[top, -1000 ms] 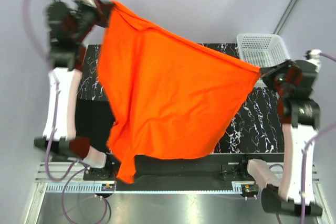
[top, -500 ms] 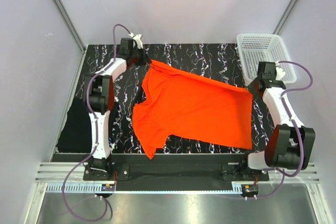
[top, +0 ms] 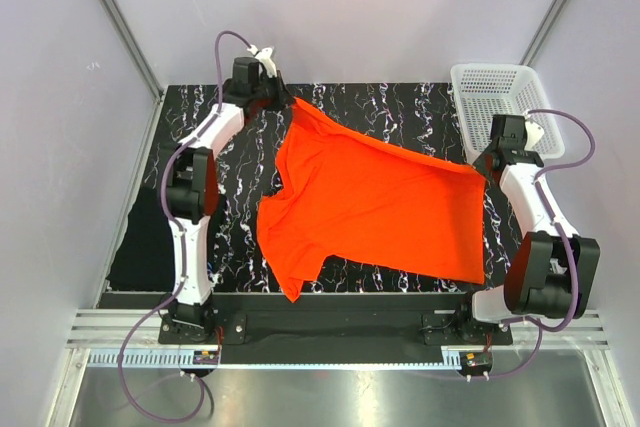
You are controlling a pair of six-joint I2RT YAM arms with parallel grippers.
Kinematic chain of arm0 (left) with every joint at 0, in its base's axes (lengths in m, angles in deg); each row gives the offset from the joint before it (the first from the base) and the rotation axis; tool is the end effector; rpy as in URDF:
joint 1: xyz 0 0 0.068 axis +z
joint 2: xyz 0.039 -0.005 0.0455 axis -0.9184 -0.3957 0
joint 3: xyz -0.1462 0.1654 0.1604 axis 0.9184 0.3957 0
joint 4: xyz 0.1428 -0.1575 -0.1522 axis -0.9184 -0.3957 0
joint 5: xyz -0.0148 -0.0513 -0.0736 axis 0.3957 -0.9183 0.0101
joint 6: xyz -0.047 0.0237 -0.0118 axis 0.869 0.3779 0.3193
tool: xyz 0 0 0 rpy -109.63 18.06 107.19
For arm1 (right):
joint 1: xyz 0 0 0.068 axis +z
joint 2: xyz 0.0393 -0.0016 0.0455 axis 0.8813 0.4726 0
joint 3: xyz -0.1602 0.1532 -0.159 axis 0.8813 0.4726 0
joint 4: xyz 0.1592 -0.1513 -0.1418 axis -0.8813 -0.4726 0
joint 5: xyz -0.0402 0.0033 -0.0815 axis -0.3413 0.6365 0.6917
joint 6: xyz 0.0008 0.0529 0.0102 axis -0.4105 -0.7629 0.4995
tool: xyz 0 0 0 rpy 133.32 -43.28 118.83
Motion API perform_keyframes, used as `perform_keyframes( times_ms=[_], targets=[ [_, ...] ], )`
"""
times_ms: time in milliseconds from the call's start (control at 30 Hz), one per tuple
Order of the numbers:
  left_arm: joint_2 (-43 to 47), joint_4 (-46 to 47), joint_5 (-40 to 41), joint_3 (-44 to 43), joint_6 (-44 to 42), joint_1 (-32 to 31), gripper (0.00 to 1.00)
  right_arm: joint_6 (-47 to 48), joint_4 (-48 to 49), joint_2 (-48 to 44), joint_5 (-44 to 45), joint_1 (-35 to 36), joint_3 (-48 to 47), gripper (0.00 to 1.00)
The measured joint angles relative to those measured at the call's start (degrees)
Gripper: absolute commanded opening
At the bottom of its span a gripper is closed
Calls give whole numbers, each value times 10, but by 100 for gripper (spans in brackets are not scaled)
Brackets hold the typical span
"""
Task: Fold and stack the t-shirts
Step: Flatten the tshirt out
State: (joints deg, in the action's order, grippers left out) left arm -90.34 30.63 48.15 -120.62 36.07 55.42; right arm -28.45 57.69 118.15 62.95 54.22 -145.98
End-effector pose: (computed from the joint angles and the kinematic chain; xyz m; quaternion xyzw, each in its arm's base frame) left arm 0.5131 -0.1166 0.2413 0.0564 0.8463 -0.2923 0.4418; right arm 0.2979 -0.0499 0.2657 0.3301 0.8650 -0.0717 0.3710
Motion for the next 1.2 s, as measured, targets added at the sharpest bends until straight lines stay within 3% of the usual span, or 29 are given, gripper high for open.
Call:
perform_keyframes(
  times_ms=[367,600,800,833,867,933,1000,1100,1200],
  targets=[
    [89,-37,38,-5,-27,32,0,-30,5,-3,-97,1,-4,0],
    [90,-73,42,-99,-32,61,0,-42,10,-27,-141,27,-3,0],
    [73,-94,73,-172,-29,57,49,-34,3,35,-156,54,-67,6],
    [68,-104,81,-184,-28,57,52,-28,-2,58,-157,54,-92,8],
    [64,-121,92,-194,-25,58,61,-20,-5,82,-158,54,-120,11],
    [64,-147,107,-193,-23,58,64,4,-18,143,-158,54,-193,21],
    [79,-158,123,-160,-19,57,64,19,-28,175,-158,54,-233,25],
    [149,-184,147,-33,-8,53,61,45,-55,230,-158,54,-308,36],
    [253,-212,166,123,13,35,50,63,-79,242,-159,54,-326,47]
  ],
)
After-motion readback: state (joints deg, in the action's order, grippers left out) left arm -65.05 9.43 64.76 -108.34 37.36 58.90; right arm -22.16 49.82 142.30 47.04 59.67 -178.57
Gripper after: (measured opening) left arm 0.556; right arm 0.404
